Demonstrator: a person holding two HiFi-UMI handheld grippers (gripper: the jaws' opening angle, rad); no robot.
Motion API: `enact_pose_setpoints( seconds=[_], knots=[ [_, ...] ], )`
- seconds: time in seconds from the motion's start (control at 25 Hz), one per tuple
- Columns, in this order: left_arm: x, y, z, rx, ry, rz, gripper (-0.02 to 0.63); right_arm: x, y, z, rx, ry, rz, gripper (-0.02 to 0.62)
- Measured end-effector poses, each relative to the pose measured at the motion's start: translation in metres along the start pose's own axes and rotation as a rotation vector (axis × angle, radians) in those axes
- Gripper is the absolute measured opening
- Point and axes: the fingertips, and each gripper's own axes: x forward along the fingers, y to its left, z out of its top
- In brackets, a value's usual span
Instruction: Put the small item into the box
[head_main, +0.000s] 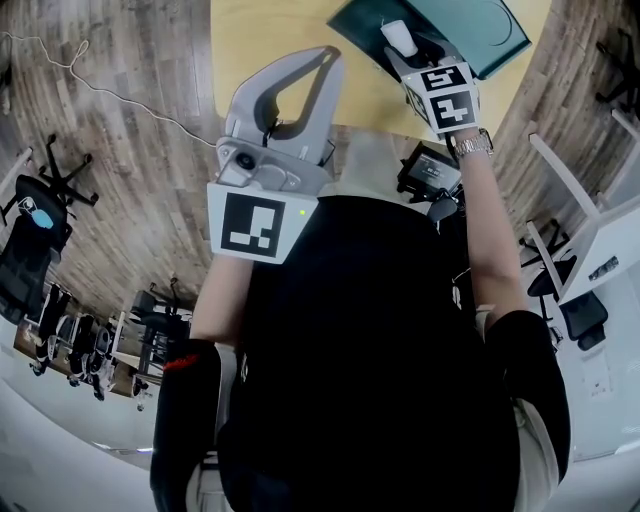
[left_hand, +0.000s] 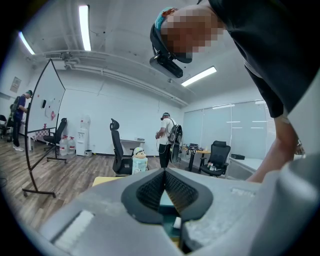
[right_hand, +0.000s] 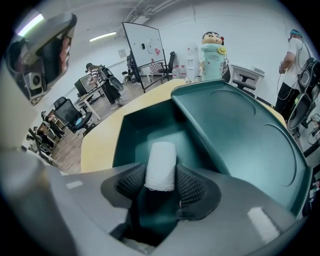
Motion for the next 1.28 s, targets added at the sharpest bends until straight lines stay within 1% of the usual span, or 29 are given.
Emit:
enact_pose_setpoints(
  seconds=[0.08, 0.24, 0.56, 0.92, 1.04, 1.28],
  knots=[
    [-0.001, -0.001, 0.0, 0.0, -0.002, 0.003, 0.002, 0.0, 0.002, 0.001, -0.002, -0.001, 0.007, 0.204],
    [-0.004, -0.003, -0.001, 0.001, -0.003, 0.005, 0.002, -0.004, 0.007, 0.005, 0.006, 0.001, 0.02, 0.233],
    [-0.009, -0.001, 0.001, 0.01, -0.012, 0.014, 0.002, -0.008, 0.01, 0.013, -0.014, -0.014, 0.027, 0.235],
    [-0.019, -0.002, 0.001, 0.023, -0.022, 0.037, 0.002, -0.016, 0.011, 0.017, -0.037, -0.054, 0.027, 0.232],
    [-0.025, -0.003, 0.004, 0.026, -0.028, 0.042, 0.002, -0.021, 0.014, 0.023, -0.048, -0.07, 0.024, 0.22],
    [-0.034, -0.008, 0.006, 0.025, -0.042, 0.057, 0.002, -0.038, 0.014, 0.033, -0.059, -0.128, 0.007, 0.137]
  ],
)
